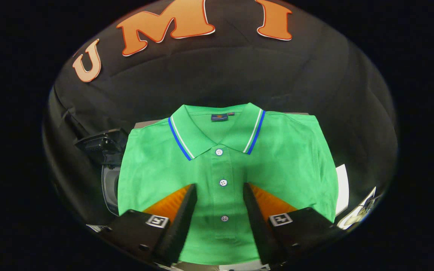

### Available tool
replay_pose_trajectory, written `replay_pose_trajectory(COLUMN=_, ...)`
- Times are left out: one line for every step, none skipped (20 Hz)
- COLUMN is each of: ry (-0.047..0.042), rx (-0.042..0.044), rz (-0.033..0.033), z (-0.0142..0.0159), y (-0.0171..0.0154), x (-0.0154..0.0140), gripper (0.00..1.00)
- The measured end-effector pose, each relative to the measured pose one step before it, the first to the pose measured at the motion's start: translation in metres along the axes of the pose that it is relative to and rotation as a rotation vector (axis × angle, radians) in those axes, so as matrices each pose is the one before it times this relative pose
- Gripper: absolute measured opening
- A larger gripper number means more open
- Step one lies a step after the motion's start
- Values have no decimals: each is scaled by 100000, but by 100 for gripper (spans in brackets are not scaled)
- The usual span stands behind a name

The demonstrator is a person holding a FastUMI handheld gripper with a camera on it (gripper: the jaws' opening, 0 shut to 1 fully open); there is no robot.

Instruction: Put the clothes into the washing machine and then close the washing machine lid.

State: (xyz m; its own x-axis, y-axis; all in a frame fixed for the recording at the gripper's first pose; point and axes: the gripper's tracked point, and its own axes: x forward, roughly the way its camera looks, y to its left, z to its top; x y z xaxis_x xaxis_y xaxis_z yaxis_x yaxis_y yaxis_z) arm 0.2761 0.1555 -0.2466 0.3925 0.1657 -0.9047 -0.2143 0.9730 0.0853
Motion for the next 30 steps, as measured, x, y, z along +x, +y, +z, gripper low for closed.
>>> replay_pose_trajectory(ry=1263, rx=-17, rz=-157, z=98, y=10, x=-33, gripper=73)
replay_pose_trajectory(ry=1599, rx=817, rz=576, z=-62, y=5, x=3, gripper=66)
replay_pose_trajectory(ry=583, rx=3158, rz=3433, z=110, y=699, x=-291, gripper=49)
replay_pose_trajectory(ry=-1275, rx=3419, rz=-109, z=257, y=-13, x=248, gripper=31)
replay_pose_trajectory(ry=-1082, rx=-2110, rz=595, z=106, y=-143, x=238, gripper=14)
replay_pose_trajectory(ry=-1563, rx=-1731, rz=2223, z=-36, y=-78, x=-676, gripper=14)
replay_pose_trajectory(ry=-2227, rx=3764, rz=1195, z=56, y=-24, x=210, gripper=14)
replay_pose_trajectory(ry=-5015, rx=5753, rz=3927, z=46, y=251, x=-96, gripper=12)
replay_pose_trajectory(ry=-5016, rx=6532, rz=6629, z=70, y=85, x=-86, gripper=10)
replay_pose_trajectory(ry=-9412, rx=6310, rz=7328, z=381, y=-104, x=-249, gripper=8)
replay_pose_trajectory(ry=-7059, rx=4417, rz=6770, z=-36, y=-116, x=-248, gripper=8)
replay_pose_trajectory(ry=-7993, rx=3325, rz=5834, z=9, y=154, x=-279, gripper=8)
replay_pose_trajectory(ry=-5909, rx=2203, rz=4429, z=164, y=-30, x=-621, gripper=8)
replay_pose_trajectory(ry=-5269, rx=279, rz=3574, z=474, y=-57, x=-522, gripper=8)
replay_pose_trajectory(ry=-4709, rx=-2618, rz=3469, z=502, y=230, x=-765, gripper=8)
replay_pose_trajectory(ry=-4175, rx=-4049, rz=2543, z=485, y=284, x=-1021, gripper=8)
replay_pose_trajectory(ry=-3236, rx=-4521, rz=3102, z=443, y=484, x=-724, gripper=8)
replay_pose_trajectory(ry=-2252, rx=-4068, rz=2655, z=681, y=551, x=-713, gripper=8)
replay_pose_trajectory(ry=-2684, rx=-3009, rz=2932, z=817, y=692, x=-779, gripper=8)
replay_pose_trajectory(ry=-2092, rx=-1746, rz=3092, z=711, y=492, x=-317, gripper=8)
replay_pose_trajectory(ry=-1763, rx=-163, rz=3427, z=482, y=385, x=-470, gripper=8)
replay_pose_trajectory(ry=-1614, rx=738, rz=2964, z=254, y=-17, x=-249, gripper=8)
replay_pose_trajectory(ry=-1813, rx=157, rz=3307, z=391, y=105, x=-196, gripper=8)
replay_pose_trajectory(ry=-1610, rx=-1052, rz=2747, z=158, y=61, x=140, gripper=8)
replay_pose_trajectory(ry=-1626, rx=-1901, rz=2195, z=126, y=102, x=50, gripper=8)
replay_pose_trajectory(ry=-1404, rx=-2222, rz=2531, z=158, y=188, x=55, gripper=8)
replay_pose_trajectory(ry=-1044, rx=-2515, rz=2253, z=100, y=146, x=-50, gripper=8)
replay_pose_trajectory(ry=-1264, rx=-2115, rz=1442, z=234, y=180, x=43, gripper=8)
replay_pose_trajectory(ry=-1028, rx=-1707, rz=1476, z=171, y=387, x=-47, gripper=8)
replay_pose_trajectory(ry=-1384, rx=-1642, rz=1575, z=333, y=481, x=27, gripper=8)
